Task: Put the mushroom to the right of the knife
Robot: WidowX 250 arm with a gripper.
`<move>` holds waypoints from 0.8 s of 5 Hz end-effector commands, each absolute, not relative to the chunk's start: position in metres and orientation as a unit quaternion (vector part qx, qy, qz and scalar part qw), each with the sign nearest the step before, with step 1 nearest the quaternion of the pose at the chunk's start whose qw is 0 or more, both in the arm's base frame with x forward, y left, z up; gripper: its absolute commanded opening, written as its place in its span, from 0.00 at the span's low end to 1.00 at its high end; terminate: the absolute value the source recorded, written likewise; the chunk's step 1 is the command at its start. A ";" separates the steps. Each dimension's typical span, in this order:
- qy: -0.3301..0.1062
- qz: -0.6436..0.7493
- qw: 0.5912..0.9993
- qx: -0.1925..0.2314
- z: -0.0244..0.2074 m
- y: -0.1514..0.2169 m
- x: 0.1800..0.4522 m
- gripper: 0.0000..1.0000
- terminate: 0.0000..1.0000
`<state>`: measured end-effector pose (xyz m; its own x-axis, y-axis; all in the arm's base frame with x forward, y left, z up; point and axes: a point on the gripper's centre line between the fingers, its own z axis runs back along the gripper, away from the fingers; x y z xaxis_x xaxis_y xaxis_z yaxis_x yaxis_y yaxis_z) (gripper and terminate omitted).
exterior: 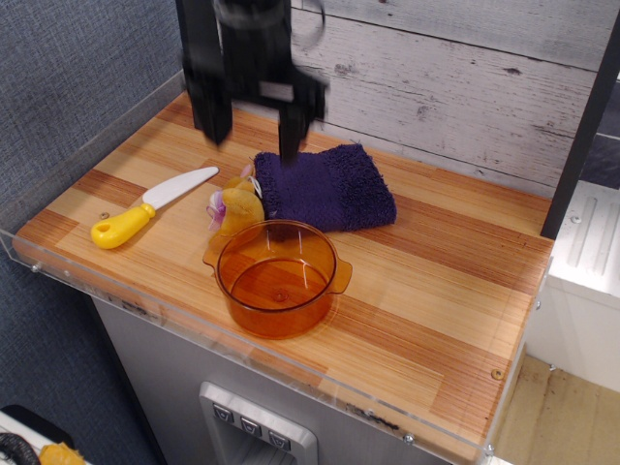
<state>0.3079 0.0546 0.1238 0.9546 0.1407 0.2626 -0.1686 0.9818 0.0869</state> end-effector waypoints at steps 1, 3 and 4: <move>-0.311 0.017 0.948 0.065 0.162 0.038 0.286 1.00 0.00; -0.286 0.033 0.955 0.077 0.159 0.046 0.280 1.00 0.00; -0.286 0.033 0.955 0.077 0.159 0.046 0.280 1.00 1.00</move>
